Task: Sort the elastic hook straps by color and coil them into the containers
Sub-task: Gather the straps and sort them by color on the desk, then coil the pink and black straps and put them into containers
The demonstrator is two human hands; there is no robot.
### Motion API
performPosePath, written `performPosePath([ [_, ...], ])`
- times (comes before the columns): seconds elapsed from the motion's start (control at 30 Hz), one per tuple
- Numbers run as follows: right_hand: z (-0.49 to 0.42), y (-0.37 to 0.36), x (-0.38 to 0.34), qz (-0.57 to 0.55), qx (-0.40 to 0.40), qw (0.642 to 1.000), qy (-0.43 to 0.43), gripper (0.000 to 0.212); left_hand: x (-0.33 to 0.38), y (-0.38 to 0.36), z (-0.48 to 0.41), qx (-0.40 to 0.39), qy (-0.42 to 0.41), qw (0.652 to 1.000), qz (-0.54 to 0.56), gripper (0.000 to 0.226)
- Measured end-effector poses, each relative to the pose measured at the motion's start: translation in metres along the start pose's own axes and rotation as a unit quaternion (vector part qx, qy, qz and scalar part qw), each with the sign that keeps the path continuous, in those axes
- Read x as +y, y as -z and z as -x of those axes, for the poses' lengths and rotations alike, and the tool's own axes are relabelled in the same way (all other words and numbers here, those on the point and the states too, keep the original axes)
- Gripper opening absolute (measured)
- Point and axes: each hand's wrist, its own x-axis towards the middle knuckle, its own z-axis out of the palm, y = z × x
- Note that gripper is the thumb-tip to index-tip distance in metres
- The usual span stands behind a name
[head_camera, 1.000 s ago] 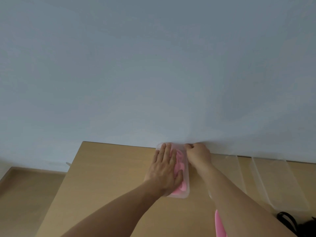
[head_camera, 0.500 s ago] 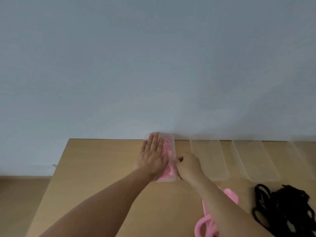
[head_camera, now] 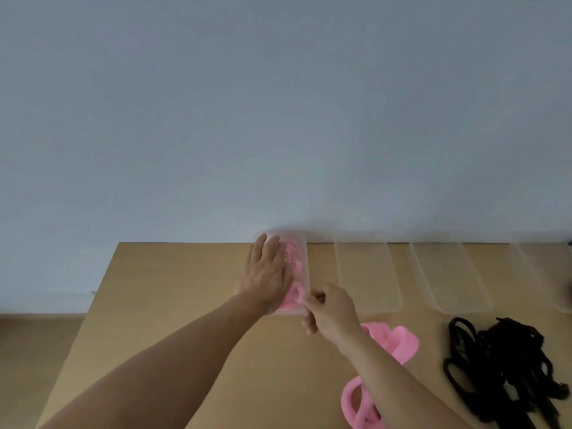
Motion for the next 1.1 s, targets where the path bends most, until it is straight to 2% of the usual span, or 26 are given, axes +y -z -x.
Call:
performPosePath([
  [0.1, -0.001, -0.001, 0.001, -0.010, 0.004, 1.000, 0.002, 0.021, 0.004, 0.004, 0.003, -0.056, 0.015, 0.998, -0.036, 0.069],
  [0.17, -0.001, -0.001, 0.003, -0.022, 0.003, 1.000, 0.005, 0.014, 0.008, 0.003, 0.008, -0.059, 0.020, 0.997, -0.041, 0.074],
  [0.37, -0.003, 0.000, 0.007, 0.010, -0.006, 0.999, 0.037, 0.023, 0.011, -0.007, 0.020, -0.083, 0.043, 0.995, -0.022, 0.065],
  [0.43, -0.002, 0.006, 0.005, 0.047, -0.016, 0.997, 0.054, 0.025, 0.011, -0.007, 0.019, -0.081, 0.041, 0.996, -0.023, 0.065],
  [0.5, 0.003, 0.017, 0.006, 0.131, -0.011, 0.987, 0.092, 0.022, 0.013, -0.004, 0.021, -0.084, 0.043, 0.995, -0.021, 0.065],
  [0.6, 0.017, 0.043, 0.011, 0.232, 0.035, 0.960, 0.151, 0.015, 0.022, 0.010, 0.024, -0.035, 0.051, 0.998, 0.014, 0.064],
  [0.7, 0.036, 0.070, 0.019, 0.283, 0.080, 0.938, 0.185, 0.014, 0.045, 0.027, 0.032, 0.035, 0.003, 0.999, 0.029, 0.061],
  [0.8, 0.061, 0.087, 0.032, 0.313, 0.082, 0.925, 0.201, 0.013, 0.076, 0.033, 0.052, 0.050, -0.027, 0.995, 0.078, 0.056],
  [0.97, 0.099, 0.102, 0.057, 0.369, 0.048, 0.900, 0.226, 0.013, 0.106, 0.018, 0.095, -0.010, -0.048, 0.987, 0.153, 0.048],
  [1.1, 0.118, 0.107, 0.078, 0.434, -0.083, 0.873, 0.206, 0.018, 0.114, 0.015, 0.118, -0.091, -0.058, 0.983, 0.149, 0.047],
])
